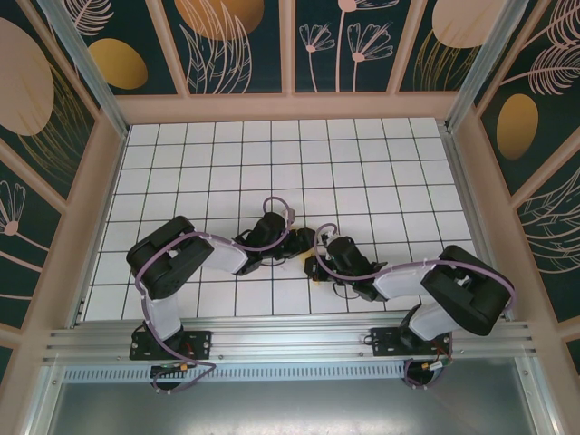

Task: Fold a paper plane with a square sheet of paper (pick it up from the middle)
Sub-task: Fold the wing for the fifth time at the center of the table.

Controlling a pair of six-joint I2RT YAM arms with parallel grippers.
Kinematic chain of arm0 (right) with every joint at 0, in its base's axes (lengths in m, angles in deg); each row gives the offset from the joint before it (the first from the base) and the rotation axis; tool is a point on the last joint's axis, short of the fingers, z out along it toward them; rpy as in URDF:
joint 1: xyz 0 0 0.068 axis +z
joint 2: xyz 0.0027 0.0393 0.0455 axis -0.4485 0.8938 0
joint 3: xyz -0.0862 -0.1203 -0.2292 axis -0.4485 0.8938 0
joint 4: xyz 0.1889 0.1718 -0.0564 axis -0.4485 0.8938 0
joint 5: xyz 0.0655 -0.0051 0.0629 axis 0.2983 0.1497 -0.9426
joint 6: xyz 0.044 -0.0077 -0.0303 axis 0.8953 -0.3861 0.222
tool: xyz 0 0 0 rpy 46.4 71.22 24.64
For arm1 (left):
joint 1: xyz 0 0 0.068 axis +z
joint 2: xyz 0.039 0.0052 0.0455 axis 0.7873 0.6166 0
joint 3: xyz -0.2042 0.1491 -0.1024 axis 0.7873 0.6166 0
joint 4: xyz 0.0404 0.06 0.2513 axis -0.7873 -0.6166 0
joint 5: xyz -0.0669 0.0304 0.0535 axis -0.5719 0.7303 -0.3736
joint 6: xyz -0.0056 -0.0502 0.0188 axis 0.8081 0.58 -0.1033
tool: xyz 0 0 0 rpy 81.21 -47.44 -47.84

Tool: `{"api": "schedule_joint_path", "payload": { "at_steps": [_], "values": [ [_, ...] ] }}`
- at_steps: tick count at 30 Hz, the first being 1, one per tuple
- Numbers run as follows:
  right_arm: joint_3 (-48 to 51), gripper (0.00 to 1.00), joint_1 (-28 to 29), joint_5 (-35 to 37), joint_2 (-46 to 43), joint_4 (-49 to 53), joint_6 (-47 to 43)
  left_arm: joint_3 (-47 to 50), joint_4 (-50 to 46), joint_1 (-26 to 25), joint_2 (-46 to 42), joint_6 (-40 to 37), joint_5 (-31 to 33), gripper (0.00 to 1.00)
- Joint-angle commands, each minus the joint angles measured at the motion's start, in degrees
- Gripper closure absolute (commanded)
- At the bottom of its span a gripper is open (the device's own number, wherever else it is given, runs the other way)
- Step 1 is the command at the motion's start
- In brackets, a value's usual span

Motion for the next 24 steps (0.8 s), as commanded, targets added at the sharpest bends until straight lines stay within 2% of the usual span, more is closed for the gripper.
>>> {"api": "schedule_joint_path", "payload": {
  "at_steps": [1, 8, 16, 24],
  "values": [
    [-0.42, 0.78, -0.32, -0.9, -2.61, 1.58, 1.56, 0.65, 0.97, -0.17, 1.0, -0.39, -0.68, 0.49],
    [0.08, 0.78, -0.74, -0.73, -4.5, 3.81, 2.87, 0.15, 1.32, -0.1, 1.57, -0.31, -1.23, 0.5],
    [1.46, 0.92, -1.71, -1.98, -3.45, 3.56, 4.65, -0.1, 1.21, -0.17, 1.65, -0.35, -1.37, 0.5],
    [4.03, 0.95, -3.04, -4.21, -1.96, 1.72, 7.73, -0.55, 0.79, -0.15, 2.92, -0.21, -1.88, 0.5]
  ]
}}
